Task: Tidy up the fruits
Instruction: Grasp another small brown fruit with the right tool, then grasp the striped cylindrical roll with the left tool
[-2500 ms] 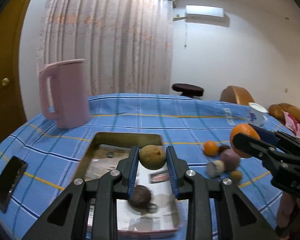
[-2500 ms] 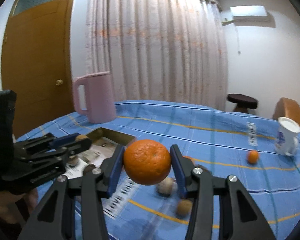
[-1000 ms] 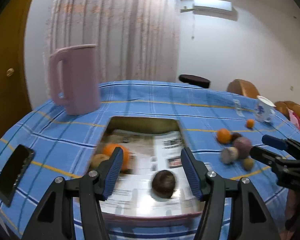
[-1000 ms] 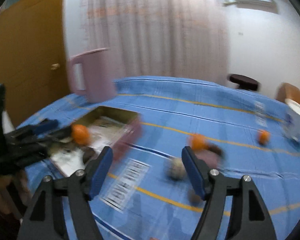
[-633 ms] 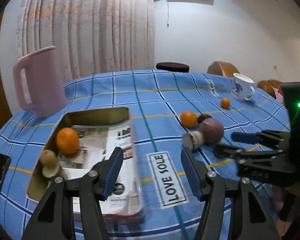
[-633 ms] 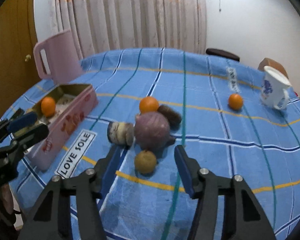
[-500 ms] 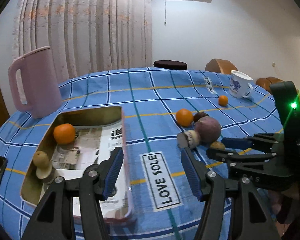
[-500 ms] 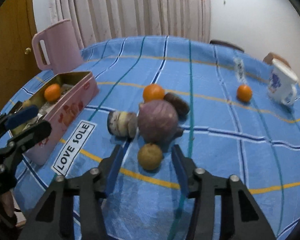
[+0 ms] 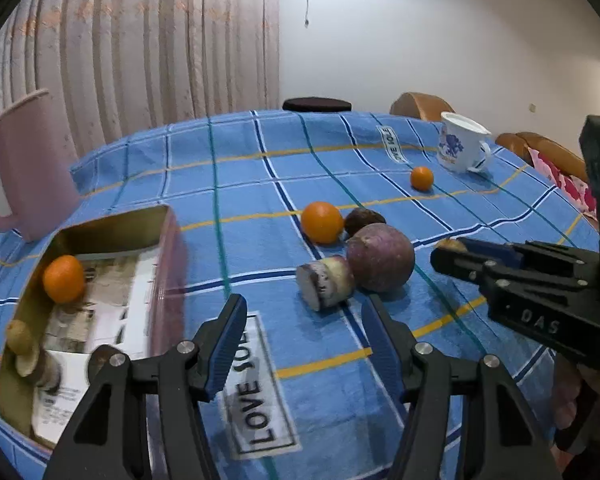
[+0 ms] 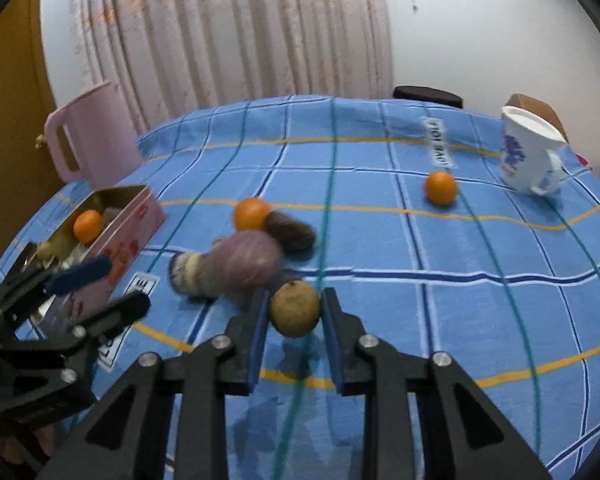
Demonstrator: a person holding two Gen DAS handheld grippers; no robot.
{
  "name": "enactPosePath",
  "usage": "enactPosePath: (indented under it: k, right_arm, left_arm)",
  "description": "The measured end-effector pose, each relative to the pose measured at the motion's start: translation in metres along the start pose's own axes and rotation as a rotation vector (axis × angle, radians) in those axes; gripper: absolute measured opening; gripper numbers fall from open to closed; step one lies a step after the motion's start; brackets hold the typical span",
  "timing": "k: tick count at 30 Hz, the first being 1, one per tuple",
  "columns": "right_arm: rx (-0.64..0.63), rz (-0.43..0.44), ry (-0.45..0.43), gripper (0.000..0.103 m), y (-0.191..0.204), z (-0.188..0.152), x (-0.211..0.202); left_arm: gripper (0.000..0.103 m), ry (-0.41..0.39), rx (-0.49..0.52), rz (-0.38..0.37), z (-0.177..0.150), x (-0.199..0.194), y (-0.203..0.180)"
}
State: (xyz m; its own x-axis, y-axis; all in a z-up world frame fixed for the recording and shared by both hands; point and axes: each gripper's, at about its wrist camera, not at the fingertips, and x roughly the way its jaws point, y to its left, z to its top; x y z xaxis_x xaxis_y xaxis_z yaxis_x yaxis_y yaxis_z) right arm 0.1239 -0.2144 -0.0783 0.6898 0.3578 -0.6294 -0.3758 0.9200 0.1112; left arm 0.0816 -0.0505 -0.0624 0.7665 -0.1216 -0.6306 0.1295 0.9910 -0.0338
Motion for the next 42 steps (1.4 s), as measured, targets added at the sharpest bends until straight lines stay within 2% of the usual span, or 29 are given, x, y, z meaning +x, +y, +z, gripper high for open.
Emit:
enactPosePath:
  k: [7, 12, 13, 14, 15, 20, 23, 42]
  right_arm:
    - [0.029, 0.012, -0.001, 0.029, -0.010, 0.003, 0.003]
    - [0.013, 0.010, -0.012, 0.029, -0.007, 0.002, 0.002]
    - [0.009, 0.011, -0.012, 0.029, -0.007, 0.002, 0.001]
    - [0.006, 0.013, -0.012, 0.029, -0.007, 0.002, 0.002]
    - [0.001, 0.015, -0.014, 0.029, -0.006, 0.002, 0.001]
    - [-0.008, 0.021, -0.018, 0.029, -0.004, 0.002, 0.001]
    - [-0.014, 0.024, -0.022, 0.029, -0.003, 0.001, 0.000]
    - [-0.053, 0.050, -0.148, 0.029, 0.005, -0.002, -0.023]
  left_arm:
    - [0.062, 0.085, -0.016, -0.056, 0.008, 0.019, -0.001]
    - [0.061, 0.083, -0.021, -0.049, 0.016, 0.030, -0.004]
    - [0.060, 0.093, -0.017, -0.046, 0.018, 0.034, -0.004]
    - [0.048, 0.105, -0.020, -0.053, 0.018, 0.037, -0.004]
    - [0.043, 0.123, -0.026, -0.064, 0.019, 0.042, -0.004]
    - [0.038, 0.135, -0.025, -0.069, 0.019, 0.046, -0.004]
    - [0.038, 0.125, -0.020, -0.071, 0.019, 0.045, -0.005]
    - [0.038, -0.059, -0.013, -0.055, 0.018, 0.010, -0.005]
